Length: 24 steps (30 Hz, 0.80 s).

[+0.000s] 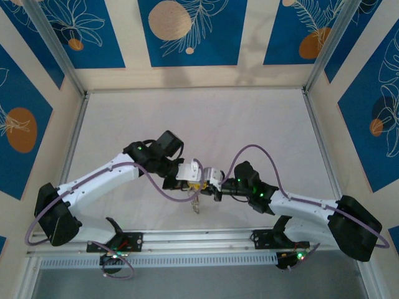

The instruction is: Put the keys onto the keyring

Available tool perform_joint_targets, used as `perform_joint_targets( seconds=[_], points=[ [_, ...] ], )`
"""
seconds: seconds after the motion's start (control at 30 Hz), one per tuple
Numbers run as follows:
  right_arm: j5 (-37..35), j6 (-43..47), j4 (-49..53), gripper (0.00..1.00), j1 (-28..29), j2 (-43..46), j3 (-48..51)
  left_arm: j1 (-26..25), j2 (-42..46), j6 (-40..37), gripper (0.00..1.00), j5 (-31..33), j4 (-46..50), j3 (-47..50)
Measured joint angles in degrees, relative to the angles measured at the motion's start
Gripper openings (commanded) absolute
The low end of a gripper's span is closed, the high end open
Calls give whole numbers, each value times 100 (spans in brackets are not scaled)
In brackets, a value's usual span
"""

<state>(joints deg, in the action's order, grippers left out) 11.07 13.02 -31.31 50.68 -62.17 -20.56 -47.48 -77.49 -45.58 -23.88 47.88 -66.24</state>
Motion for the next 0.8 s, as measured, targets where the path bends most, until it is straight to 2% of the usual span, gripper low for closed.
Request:
perform_joint_targets(
  seconds=[0.07,0.17,0.23,0.37,0.53,0.8],
  points=[
    [4,-7,-7,6,0,0,0,4,0,2,0,15,20,-15],
    [13,-15,-37,16,0,-22,0,7,20,4,0,13,-2,-4],
    [26,-33,-55,16,2,-39,0,4,96,4,0,-31,-70,57],
    [96,-31,-57,0,35,-85,0,9,247,2,0,-111,-109,120],
    [184,-90,-107,0,35,-144,-20,11,323,7,8,-133,-149,210],
    [293,-382,-866,0,0,-131,295,157,769,70,13,-492,-785,748]
  ],
)
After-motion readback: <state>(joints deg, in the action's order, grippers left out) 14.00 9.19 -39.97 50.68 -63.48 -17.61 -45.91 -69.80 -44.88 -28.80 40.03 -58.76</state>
